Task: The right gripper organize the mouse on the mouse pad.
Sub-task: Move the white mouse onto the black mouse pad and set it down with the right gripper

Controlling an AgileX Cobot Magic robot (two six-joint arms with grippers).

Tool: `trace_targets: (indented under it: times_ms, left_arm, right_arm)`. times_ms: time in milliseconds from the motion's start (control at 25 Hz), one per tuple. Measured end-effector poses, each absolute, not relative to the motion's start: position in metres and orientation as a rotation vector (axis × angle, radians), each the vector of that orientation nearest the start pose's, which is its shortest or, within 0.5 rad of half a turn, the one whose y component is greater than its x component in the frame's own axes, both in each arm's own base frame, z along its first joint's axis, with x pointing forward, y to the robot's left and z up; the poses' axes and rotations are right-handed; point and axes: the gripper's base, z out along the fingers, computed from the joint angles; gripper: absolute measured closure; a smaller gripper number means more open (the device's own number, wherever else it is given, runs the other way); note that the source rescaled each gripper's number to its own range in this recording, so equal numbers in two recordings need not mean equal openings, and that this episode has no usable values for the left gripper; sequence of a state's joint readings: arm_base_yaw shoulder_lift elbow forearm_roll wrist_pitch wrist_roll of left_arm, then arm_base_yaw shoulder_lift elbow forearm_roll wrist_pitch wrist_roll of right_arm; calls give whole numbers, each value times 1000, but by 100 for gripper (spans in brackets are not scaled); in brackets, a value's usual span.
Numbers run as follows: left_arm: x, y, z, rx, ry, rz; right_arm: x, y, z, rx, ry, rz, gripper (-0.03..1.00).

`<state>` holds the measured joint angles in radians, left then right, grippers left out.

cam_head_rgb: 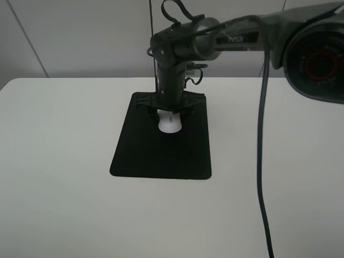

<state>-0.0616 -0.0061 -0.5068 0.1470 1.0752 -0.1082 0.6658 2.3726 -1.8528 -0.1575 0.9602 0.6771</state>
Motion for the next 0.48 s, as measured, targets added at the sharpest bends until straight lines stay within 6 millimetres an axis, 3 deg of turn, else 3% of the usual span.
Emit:
trace_targets:
  times_ms: [480]
  left_arm:
    - [-7, 12, 279, -57, 2037, 69]
  right_arm:
    - [386, 295, 97, -78, 2916, -23, 92]
